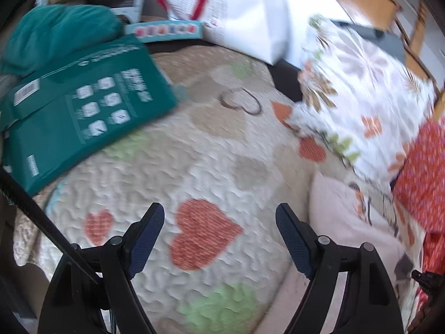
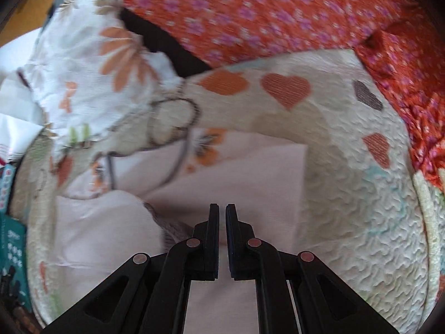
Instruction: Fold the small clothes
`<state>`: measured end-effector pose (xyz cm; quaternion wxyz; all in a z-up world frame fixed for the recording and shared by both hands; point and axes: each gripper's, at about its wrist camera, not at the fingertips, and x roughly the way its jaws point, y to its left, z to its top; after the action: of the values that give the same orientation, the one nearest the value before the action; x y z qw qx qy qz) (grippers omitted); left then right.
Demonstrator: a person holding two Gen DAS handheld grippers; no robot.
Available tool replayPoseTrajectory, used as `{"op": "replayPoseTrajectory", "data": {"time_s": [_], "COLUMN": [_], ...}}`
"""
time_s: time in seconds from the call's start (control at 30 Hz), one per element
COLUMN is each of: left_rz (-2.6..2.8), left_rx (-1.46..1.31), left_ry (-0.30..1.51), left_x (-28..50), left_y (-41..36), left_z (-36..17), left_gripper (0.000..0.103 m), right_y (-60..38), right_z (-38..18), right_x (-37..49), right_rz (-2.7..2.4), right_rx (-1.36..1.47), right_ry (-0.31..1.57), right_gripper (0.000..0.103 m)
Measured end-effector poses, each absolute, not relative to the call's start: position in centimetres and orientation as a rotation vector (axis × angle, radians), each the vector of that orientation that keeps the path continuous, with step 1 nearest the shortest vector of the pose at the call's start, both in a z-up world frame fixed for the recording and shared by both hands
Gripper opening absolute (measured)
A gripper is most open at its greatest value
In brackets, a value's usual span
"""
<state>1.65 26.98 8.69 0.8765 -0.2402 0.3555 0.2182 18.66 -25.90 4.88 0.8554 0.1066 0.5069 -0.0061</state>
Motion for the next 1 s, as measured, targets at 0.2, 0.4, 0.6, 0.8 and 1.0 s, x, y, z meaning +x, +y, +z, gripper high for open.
{"op": "replayPoseTrajectory", "data": {"time_s": [0.2, 0.4, 0.6, 0.8, 1.0], "left_rz": [0.387, 0.360, 0.355, 0.349, 0.323], "left_rx": [-0.460, -0.492, -0.473, -0.465, -0.430], "left_ry": [0.787, 0.825, 0.841, 0.848, 0.895], "left_x": [3.2, 3.7, 4.0, 4.4, 4.8], "left_y": [24.2, 23.2, 23.0, 23.0, 22.1], "left_z": [8.2, 7.2, 6.9, 6.8, 5.9], "left_gripper": [0.081, 0.081, 0.081, 0.081, 0.081], "right_y": [-29.0, -26.2, -22.1, -23.5, -24.8], "right_z": [4.5, 5.7, 3.2, 4.2, 2.6], "right_x": [16.5, 16.7, 19.4, 18.8, 19.0], "right_rz": [-0.034, 0.115, 0.138, 0.046, -0.096], "right_rx": [0.293, 0.305, 0.248, 0.270, 0.195], "right_ry": [1.047, 1.006, 1.089, 1.030, 1.069], "right_gripper": [0.009, 0.053, 0.013, 0.006, 0.005]}}
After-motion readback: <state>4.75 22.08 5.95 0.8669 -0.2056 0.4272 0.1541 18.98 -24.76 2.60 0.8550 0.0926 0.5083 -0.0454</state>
